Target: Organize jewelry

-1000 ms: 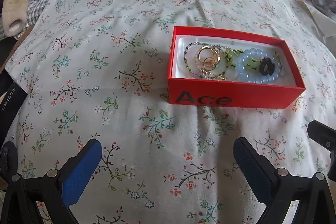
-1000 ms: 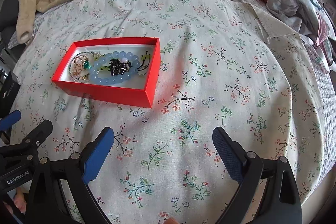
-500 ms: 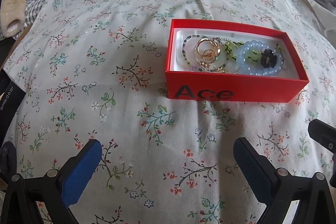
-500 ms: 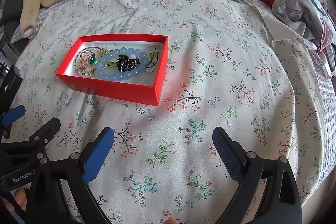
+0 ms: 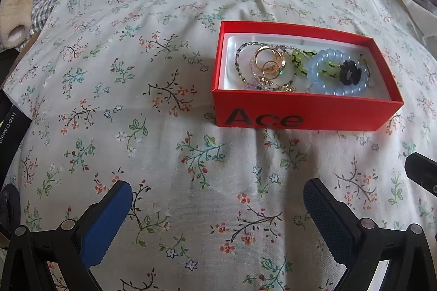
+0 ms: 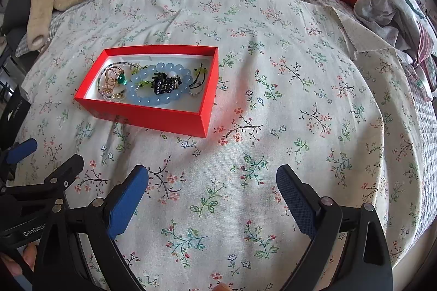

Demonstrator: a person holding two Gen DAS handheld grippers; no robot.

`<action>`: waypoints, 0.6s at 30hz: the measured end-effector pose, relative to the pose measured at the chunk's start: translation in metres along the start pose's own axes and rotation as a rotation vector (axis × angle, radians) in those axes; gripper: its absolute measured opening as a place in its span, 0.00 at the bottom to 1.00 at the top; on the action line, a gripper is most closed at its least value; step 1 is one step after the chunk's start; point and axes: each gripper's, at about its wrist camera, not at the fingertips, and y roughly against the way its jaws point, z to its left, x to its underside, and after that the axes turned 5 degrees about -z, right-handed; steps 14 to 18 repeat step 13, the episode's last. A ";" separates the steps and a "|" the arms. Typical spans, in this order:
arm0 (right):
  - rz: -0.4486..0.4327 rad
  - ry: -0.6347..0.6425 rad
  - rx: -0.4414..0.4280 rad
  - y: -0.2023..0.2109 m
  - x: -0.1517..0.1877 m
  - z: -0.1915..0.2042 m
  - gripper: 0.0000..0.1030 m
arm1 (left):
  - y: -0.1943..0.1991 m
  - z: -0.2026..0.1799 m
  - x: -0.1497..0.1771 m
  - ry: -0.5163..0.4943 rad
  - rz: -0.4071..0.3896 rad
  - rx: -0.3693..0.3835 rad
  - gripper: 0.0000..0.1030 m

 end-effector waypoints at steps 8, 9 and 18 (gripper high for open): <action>0.003 0.005 0.008 -0.002 0.001 0.001 0.94 | -0.001 0.000 0.000 -0.007 0.008 0.000 1.00; 0.005 0.004 0.010 -0.003 0.001 0.001 0.93 | -0.002 -0.001 0.000 -0.009 0.011 -0.001 1.00; 0.018 0.004 0.025 -0.010 0.006 0.000 0.93 | -0.009 -0.002 0.005 -0.027 0.043 -0.009 1.00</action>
